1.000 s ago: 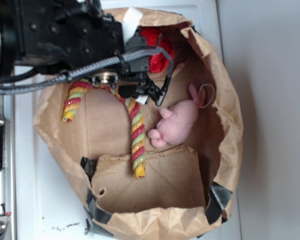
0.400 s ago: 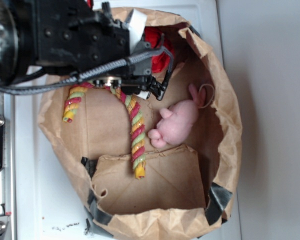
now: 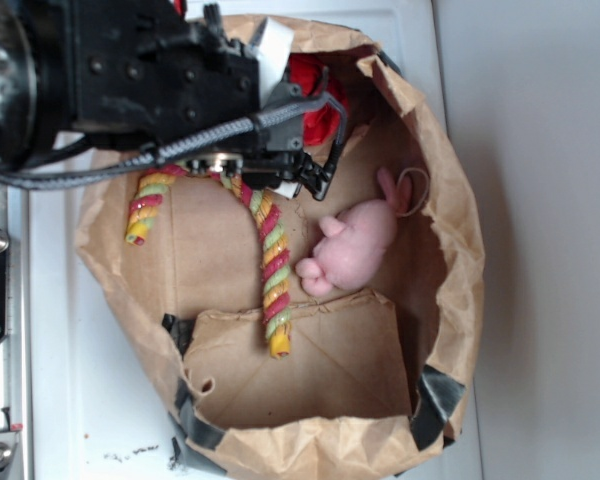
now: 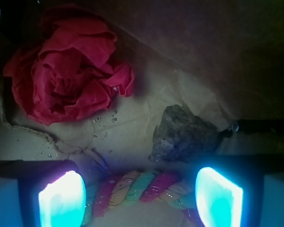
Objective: Grab the rock.
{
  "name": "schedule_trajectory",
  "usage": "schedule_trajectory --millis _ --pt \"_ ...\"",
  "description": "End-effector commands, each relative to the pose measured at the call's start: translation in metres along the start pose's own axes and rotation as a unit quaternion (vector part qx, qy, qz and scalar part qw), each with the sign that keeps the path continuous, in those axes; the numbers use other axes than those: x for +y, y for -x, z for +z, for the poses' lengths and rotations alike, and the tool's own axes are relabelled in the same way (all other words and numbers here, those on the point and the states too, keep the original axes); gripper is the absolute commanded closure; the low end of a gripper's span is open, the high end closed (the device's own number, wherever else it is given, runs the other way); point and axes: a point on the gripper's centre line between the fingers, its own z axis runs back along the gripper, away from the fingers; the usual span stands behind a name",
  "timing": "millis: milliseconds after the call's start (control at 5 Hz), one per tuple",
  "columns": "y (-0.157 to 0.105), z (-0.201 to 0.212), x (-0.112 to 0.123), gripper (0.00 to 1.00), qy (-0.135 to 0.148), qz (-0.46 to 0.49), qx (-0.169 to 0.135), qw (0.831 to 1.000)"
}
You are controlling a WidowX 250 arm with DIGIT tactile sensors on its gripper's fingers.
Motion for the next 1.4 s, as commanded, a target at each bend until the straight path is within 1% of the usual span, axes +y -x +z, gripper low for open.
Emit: schedule_trajectory --millis 0,200,400,600,800,1000,1200 --pt "-0.01 0.008 0.019 0.0 0.032 -0.001 -0.018 0.999" --pt "-0.012 0.005 0.023 0.0 0.03 -0.001 -0.018 0.999" --pt "-0.013 -0.002 0.021 0.0 0.028 0.002 -0.026 0.999" --pt "-0.017 -0.007 0.014 0.0 0.025 0.011 -0.032 0.999" --pt "-0.022 -0.009 0.007 0.0 0.008 0.041 -0.041 0.998" --pt "-0.027 -0.01 0.005 0.0 -0.022 0.097 -0.047 0.994" --pt "-0.027 -0.01 0.007 0.0 -0.038 0.1 -0.057 0.993"
